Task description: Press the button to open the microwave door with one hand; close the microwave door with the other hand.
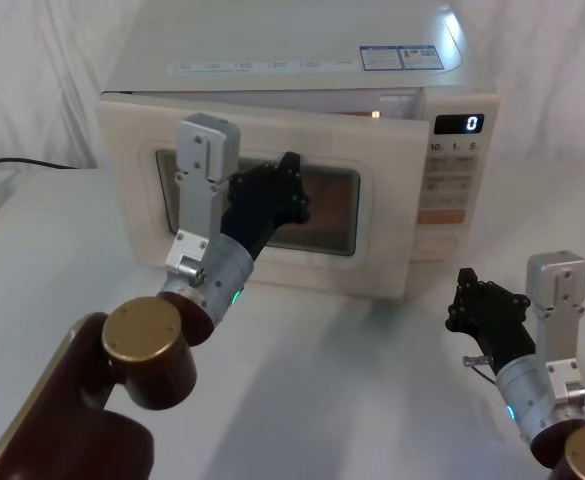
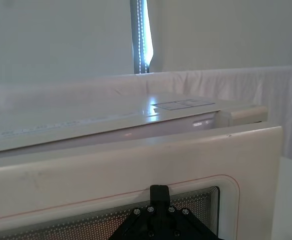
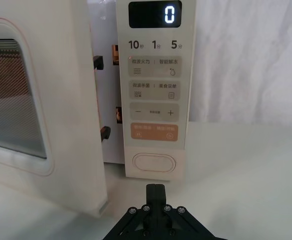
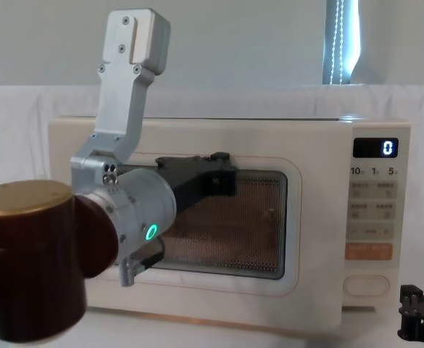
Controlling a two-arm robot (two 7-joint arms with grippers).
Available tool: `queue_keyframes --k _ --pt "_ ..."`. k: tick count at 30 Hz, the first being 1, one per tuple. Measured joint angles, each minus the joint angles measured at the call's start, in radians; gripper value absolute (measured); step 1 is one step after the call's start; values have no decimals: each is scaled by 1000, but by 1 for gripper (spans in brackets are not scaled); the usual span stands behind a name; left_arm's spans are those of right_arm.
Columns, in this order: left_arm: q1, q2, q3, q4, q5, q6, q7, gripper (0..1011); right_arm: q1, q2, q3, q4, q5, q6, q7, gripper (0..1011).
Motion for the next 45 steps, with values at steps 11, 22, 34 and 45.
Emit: queue_keyframes --k 11,22,34,45 --pt "-43 -19 1 50 15 -11 2 0 0 0 0 0 0 0 0 0" --pt "-78 -36 4 100 24 -20 0 0 0 0 0 0 0 0 0 0" --pt "-113 -55 4 142 31 -27 -1 0 0 0 0 0 0 0 0 0" --pt "-135 -64 5 169 39 -28 1 0 0 0 0 0 0 0 0 0"
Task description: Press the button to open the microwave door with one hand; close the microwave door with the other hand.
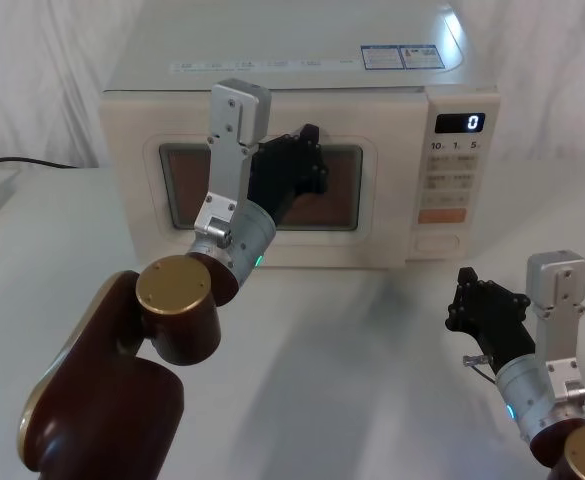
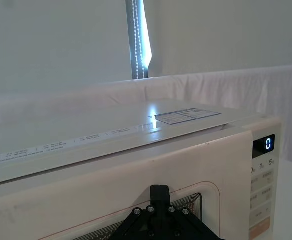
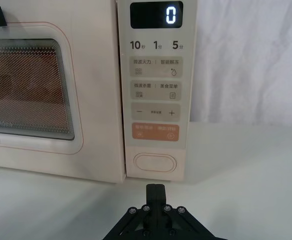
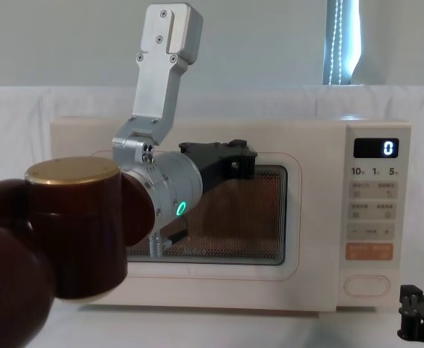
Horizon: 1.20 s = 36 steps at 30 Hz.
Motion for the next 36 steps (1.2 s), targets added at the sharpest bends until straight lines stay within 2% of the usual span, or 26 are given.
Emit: queue_keyframes --k 36 --pt "-26 -9 -3 52 10 -16 -6 0 0 0 0 0 0 0 0 0"
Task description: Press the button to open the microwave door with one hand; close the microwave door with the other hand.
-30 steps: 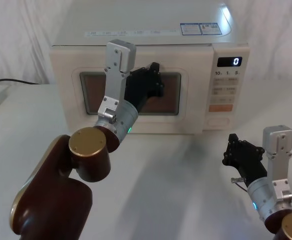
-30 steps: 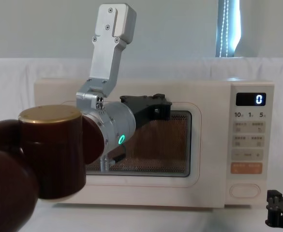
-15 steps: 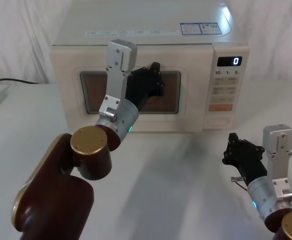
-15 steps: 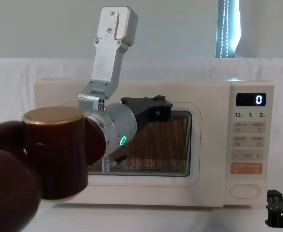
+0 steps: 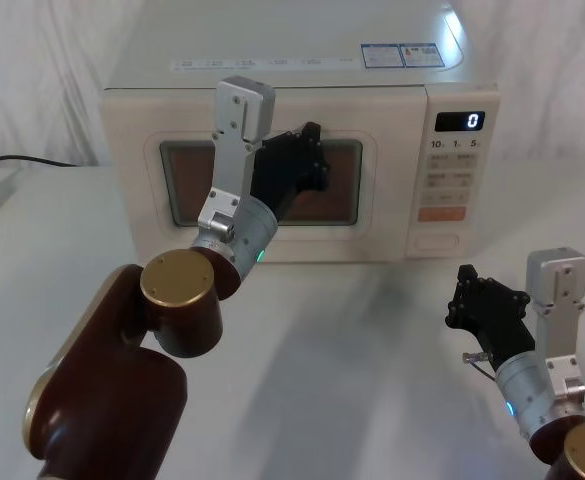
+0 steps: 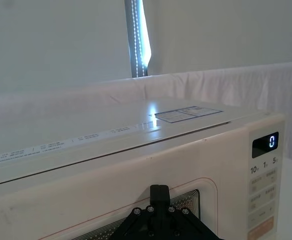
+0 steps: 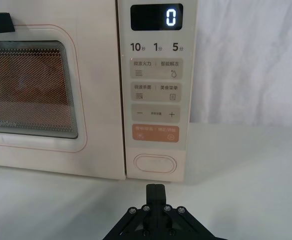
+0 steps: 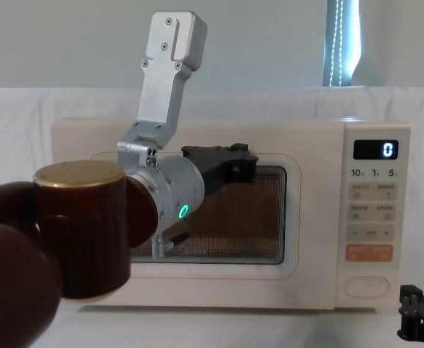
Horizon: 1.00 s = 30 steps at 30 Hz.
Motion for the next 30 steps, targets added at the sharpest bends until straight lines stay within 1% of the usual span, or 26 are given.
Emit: queue_keyframes --k 21,27,30 --pt "-5 0 -1 22 -2 -5 -5 0 0 0 0 0 0 0 0 0" --pt "30 12 0 -30 -7 -10 -14 0 0 0 0 0 0 0 0 0" --pt "63 22 -1 -77 -12 -9 -15 0 0 0 0 0 0 0 0 0"
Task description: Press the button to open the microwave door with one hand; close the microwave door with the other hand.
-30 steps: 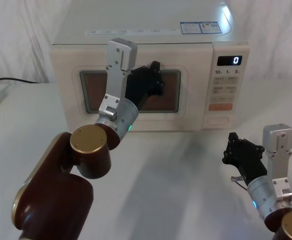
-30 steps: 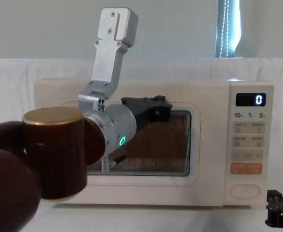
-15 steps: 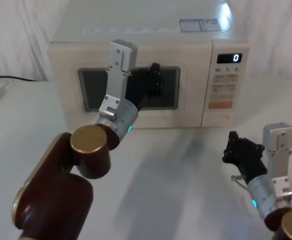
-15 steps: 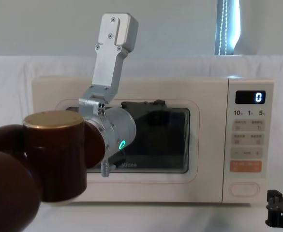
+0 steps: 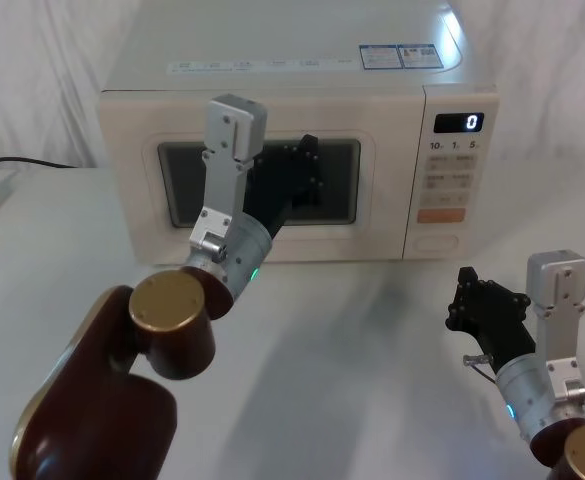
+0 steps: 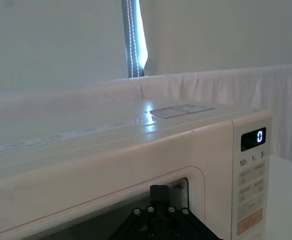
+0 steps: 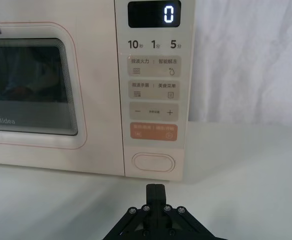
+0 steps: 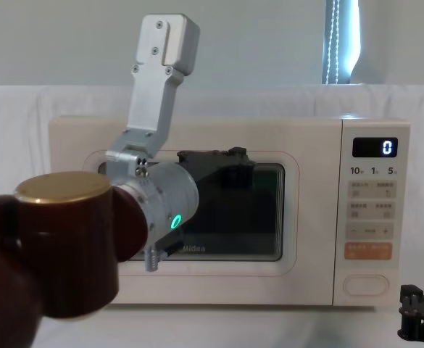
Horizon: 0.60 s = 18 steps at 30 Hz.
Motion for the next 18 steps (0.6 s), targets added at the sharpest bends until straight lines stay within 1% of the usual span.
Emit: queue_keyframes --k 1,7,10,12,13,14,18 --pt "0 0 0 0 0 0 0 0 0 0 0 0 0 0 0 0" --pt "62 15 -12 -69 -1 4 26 0 0 0 0 0 0 0 0 0" --pt "107 29 -28 -115 -1 14 44 0 0 0 0 0 0 0 0 0" --pt "127 35 -36 -134 -1 19 50 0 0 0 0 0 0 0 0 0" --pt "149 43 -45 -160 -1 23 56 0 0 0 0 0 0 0 0 0" --pt "149 43 -45 -160 -1 23 56 0 0 0 0 0 0 0 0 0" --pt "212 71 -75 -233 -7 41 65 0 0 0 0 0 0 0 0 0"
